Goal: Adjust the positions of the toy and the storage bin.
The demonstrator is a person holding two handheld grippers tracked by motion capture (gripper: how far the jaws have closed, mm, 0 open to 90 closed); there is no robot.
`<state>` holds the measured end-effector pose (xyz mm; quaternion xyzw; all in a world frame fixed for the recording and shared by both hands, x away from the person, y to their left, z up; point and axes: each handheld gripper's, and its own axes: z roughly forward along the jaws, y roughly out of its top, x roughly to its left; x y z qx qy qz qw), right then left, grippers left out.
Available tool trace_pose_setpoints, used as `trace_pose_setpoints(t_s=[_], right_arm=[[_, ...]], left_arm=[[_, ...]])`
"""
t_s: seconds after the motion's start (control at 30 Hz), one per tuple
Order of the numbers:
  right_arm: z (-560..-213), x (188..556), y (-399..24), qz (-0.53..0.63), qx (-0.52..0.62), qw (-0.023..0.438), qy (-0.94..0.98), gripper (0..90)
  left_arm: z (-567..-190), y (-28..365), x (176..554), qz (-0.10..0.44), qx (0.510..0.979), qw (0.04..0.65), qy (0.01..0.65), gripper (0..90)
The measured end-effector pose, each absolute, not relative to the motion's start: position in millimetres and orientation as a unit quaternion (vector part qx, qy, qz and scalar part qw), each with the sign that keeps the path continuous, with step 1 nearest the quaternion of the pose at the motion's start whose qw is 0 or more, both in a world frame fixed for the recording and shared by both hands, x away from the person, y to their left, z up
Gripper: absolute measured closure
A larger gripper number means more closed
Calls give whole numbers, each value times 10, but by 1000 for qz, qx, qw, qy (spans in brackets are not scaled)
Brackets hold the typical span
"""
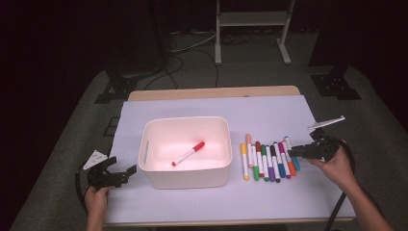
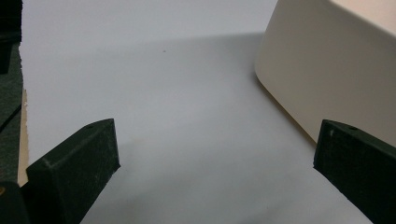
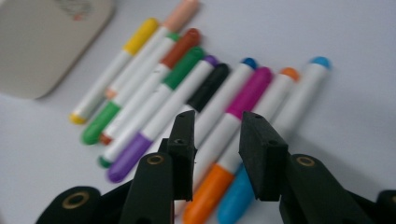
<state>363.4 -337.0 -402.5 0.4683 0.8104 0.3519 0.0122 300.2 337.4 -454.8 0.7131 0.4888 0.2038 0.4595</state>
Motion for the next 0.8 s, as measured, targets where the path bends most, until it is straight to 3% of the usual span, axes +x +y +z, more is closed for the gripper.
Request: trace_pose_setpoints(t_s=[0.2,0.8], right_arm=[[-4162,3765,-3387,319,500,41,804,707],[-4334,3843,-3389,237,533,100,806,734]], left_arm=[[-4547,3376,2998,204,711,463,489,0],[-4547,3385,2994,203,710,466,487,0]])
